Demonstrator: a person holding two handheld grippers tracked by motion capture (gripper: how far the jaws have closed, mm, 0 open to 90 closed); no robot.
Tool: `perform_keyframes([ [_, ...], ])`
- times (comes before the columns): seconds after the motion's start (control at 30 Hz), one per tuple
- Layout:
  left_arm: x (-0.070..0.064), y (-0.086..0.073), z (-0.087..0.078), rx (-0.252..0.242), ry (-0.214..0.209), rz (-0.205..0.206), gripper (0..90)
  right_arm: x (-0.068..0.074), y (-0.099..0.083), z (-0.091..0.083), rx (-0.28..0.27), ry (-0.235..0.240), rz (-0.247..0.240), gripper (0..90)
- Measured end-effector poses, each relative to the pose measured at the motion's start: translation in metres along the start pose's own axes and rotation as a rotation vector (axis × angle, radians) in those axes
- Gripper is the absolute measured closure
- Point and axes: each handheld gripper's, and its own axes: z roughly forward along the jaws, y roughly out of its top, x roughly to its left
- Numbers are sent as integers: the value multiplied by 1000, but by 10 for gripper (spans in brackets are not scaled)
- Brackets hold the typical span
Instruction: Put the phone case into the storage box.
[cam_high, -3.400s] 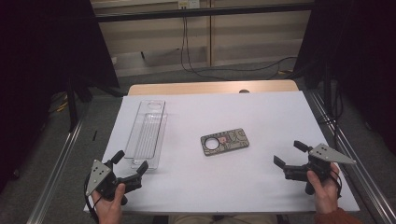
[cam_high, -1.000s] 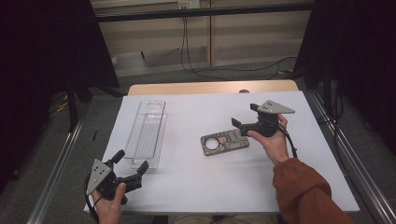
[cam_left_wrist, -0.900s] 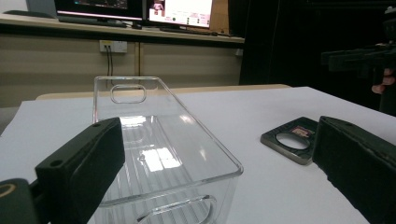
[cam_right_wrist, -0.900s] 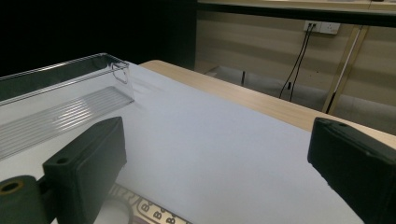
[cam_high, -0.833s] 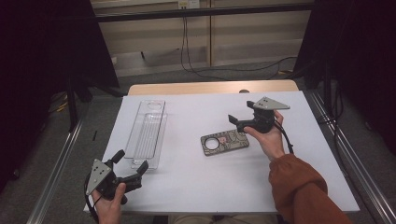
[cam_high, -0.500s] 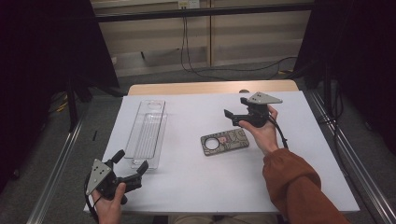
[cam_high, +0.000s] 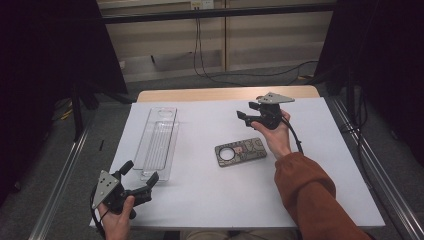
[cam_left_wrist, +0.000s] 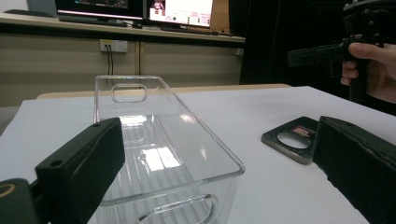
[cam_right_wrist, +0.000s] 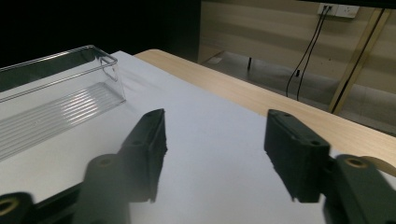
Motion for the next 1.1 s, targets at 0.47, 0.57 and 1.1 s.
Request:
perform_keyframes([
  [0.47, 0, 0, 0, 2, -1, 2, 27, -11, -4, 4, 115, 95, 35, 814],
  [0.57, 0, 0, 0, 2, 5, 0, 27, -11, -1, 5, 152, 113, 39, 888],
  [1.1, 0, 0, 1, 3, 6, 1, 27, -11, 4, 25, 454, 148, 44, 900],
])
